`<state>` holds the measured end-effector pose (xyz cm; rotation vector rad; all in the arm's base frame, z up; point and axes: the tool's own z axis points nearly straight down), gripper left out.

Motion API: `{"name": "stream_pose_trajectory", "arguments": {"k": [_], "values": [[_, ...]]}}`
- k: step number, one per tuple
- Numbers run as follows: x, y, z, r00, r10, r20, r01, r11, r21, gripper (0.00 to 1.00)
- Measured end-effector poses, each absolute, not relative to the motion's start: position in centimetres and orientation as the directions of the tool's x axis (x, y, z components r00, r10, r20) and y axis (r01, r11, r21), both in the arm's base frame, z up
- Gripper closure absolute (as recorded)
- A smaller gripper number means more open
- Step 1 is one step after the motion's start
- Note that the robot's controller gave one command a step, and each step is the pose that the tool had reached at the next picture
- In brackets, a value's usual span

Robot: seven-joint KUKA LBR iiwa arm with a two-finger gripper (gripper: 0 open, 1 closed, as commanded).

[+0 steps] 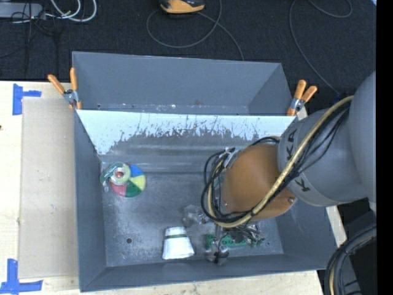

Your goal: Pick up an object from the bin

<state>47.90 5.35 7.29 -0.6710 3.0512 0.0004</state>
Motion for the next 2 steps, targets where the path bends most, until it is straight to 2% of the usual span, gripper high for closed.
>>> {"name": "stream_pose_trajectory", "arguments": {"k": [1,2], "values": [[48.5,7.8,7.2,-0.869,-0.494,-0.015,-0.494,0.869,-0.008,0.00],[48.8,10.0,7.0,-0.733,-0.680,-0.015,-0.680,0.733,-0.009,0.00]]}}
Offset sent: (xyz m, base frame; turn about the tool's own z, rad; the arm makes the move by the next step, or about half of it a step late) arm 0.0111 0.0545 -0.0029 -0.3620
